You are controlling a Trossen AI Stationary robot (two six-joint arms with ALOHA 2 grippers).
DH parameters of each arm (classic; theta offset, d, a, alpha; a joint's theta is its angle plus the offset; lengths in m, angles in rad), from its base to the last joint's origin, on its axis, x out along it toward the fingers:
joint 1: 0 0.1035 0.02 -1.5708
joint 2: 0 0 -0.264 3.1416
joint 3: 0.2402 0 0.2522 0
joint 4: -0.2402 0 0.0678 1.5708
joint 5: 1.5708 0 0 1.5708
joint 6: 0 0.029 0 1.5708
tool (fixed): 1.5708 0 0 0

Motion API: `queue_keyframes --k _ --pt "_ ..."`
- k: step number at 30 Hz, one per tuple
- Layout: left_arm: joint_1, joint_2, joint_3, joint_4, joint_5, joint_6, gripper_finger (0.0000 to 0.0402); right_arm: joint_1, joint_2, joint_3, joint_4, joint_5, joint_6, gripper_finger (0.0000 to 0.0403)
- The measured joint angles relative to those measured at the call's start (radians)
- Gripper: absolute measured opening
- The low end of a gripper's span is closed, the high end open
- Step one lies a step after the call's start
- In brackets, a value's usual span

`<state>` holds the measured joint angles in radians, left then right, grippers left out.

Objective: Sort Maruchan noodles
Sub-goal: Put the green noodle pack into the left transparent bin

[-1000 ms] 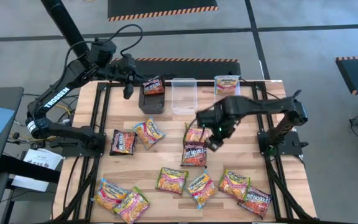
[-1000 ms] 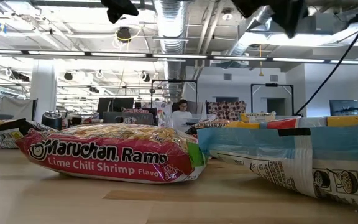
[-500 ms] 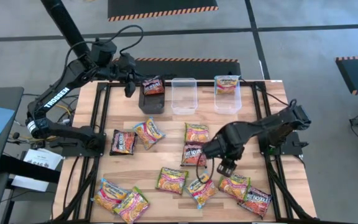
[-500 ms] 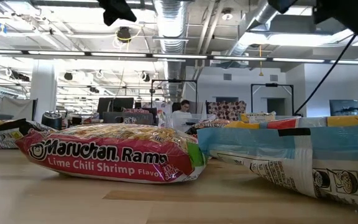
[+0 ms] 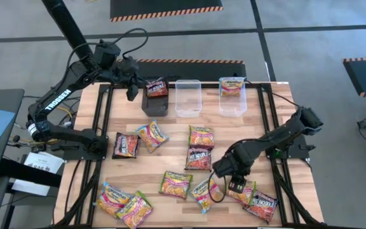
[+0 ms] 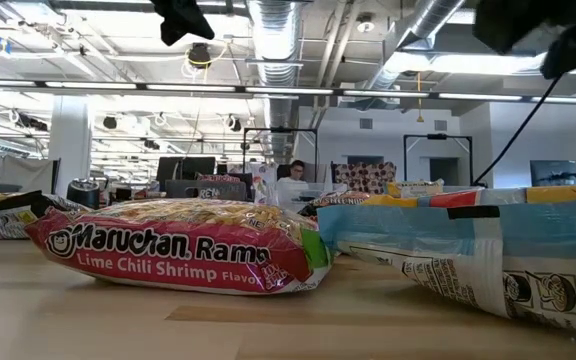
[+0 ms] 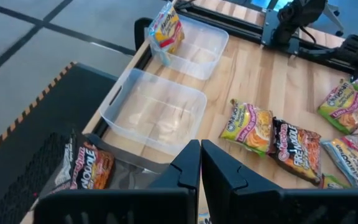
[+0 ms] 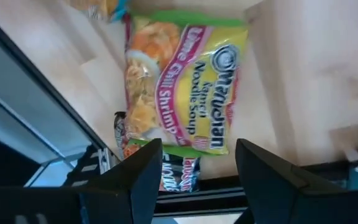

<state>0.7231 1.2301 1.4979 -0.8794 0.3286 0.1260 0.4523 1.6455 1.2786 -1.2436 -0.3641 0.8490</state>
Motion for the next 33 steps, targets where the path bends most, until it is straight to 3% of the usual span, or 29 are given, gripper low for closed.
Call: queue_keyframes --k 8,18,33 --pt "0.000 0.000 0.000 -0.024 0.000 0.007 0.0000 0.061 0.000 -0.121 0.235 -0.026 0.046 0.0228" --pt "0.000 0.000 0.000 -0.027 -0.001 0.008 0.0000 0.108 0.002 -0.228 0.376 -0.034 0.124 0.0228" --pt "0.000 0.000 0.000 -0.029 -0.003 0.007 0.0000 0.126 0.115 -0.281 0.398 -0.048 0.166 0.0217"
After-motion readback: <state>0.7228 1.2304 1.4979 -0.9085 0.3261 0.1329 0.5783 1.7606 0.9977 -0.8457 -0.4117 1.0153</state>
